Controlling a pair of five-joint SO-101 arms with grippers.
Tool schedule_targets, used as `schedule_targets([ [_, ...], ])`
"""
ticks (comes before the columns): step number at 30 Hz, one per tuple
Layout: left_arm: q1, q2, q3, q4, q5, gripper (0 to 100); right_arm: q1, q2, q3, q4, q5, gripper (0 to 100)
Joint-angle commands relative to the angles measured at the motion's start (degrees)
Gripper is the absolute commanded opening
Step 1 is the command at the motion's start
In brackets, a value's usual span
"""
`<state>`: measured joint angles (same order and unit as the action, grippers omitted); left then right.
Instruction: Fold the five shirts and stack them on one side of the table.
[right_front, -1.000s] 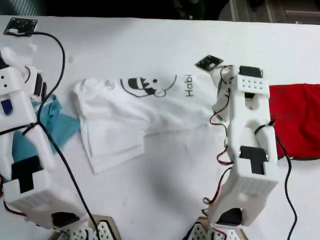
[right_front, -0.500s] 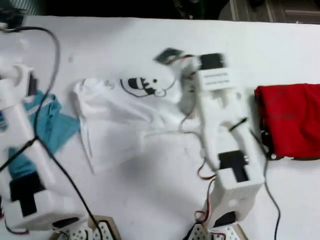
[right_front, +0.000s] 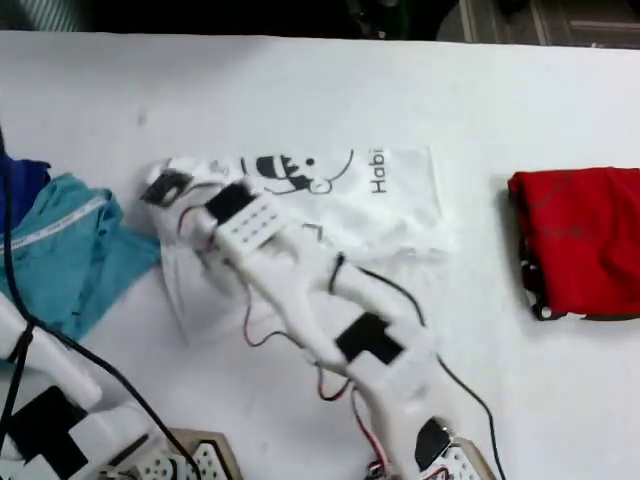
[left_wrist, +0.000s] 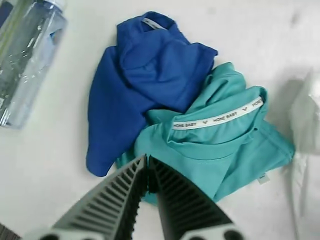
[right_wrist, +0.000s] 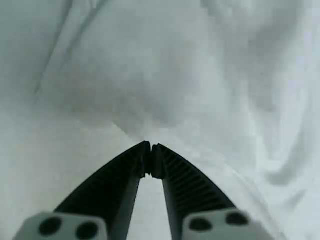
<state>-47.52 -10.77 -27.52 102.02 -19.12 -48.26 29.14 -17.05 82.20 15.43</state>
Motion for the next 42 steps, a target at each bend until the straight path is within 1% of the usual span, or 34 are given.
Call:
schedule_targets([
  [1, -1.9, -2.8, -0.2, 0.4, 0.4, 3, -2.9, 4.4, -2.0, -3.7, -0.9, 1.8],
  [4, -3.4, -2.9, -0.2, 0.4, 0.4, 3, -4.5, 8.7, -1.8, -3.8, -1.0, 1.8],
  [7, -4.5, -2.9, -0.2, 0.4, 0.4, 3, -5.8, 10.2, -2.0, 0.6, -1.0, 1.8],
  [9, -4.6, -2.9, -0.2, 0.4, 0.3, 3, -6.5, 9.2, -2.2, 2.6, -1.0, 1.8],
  [12, -4.7, -2.9, -0.2, 0.4, 0.3, 3, -6.5, 5.1, -2.5, 2.9, -1.0, 1.8],
  [15, -4.5, -2.7, -0.2, 0.4, 0.4, 3, -6.0, 2.0, -6.0, 2.1, -1.0, 1.8],
  [19, -4.5, -2.5, 0.4, 0.4, 0.4, 3, -6.2, 1.6, -11.8, 2.6, -1.0, 1.9],
  [21, -4.4, -2.8, 2.2, 0.3, 0.4, 3, -7.1, 1.6, -12.3, 2.5, -1.0, 5.0],
  [26, -4.1, -3.0, 5.5, 0.3, 0.4, 3, -9.4, 1.7, -12.0, 2.5, -1.0, 22.8],
  [28, -4.1, -3.0, 5.5, 0.3, 0.4, 3, -10.3, 1.7, -12.0, 2.5, -1.0, 25.9],
  [30, -4.0, -3.0, 5.5, 0.3, 0.4, 3, -11.0, 2.2, -12.0, 2.5, -1.0, 25.5],
  [34, -4.0, -3.0, 5.5, 0.3, 0.4, 3, -11.5, 6.8, -12.3, 2.5, -1.0, 21.4],
  [39, -4.1, -3.0, 5.5, 0.3, 0.4, 3, -10.7, 11.4, -13.8, 2.2, -0.5, 12.8],
  [42, -4.2, -3.0, 5.5, 0.3, 0.4, 3, -8.3, 11.5, -17.1, 2.5, -0.5, 6.9],
])
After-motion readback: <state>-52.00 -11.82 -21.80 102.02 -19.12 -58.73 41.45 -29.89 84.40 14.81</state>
